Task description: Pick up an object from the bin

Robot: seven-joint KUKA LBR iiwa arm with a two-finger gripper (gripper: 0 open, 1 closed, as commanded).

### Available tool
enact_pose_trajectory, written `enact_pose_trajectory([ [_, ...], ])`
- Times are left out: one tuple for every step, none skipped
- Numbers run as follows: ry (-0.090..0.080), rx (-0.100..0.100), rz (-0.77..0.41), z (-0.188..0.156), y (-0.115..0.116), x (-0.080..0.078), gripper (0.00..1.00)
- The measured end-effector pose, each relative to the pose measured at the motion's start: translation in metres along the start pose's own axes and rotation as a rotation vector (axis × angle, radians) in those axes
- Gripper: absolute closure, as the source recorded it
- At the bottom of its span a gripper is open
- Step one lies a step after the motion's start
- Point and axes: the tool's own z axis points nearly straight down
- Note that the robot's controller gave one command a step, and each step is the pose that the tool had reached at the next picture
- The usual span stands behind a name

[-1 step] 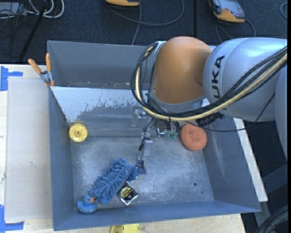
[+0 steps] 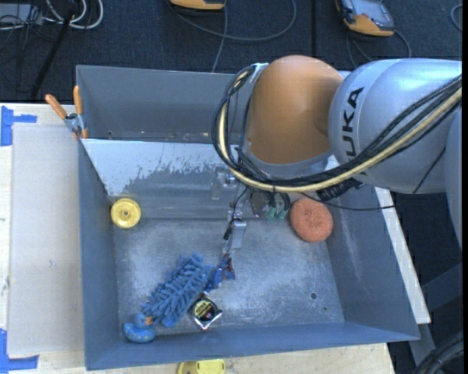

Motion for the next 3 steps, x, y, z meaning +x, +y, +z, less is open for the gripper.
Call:
enact_pose_trajectory([
  [-0.006,0.000,-0.096,0.026,0.003,0.004,0.00],
  [-0.003,0.000,-0.312,0.093,0.001,0.043,0.00],
  [0.002,0.000,-0.333,0.133,0.001,0.055,0.00],
])
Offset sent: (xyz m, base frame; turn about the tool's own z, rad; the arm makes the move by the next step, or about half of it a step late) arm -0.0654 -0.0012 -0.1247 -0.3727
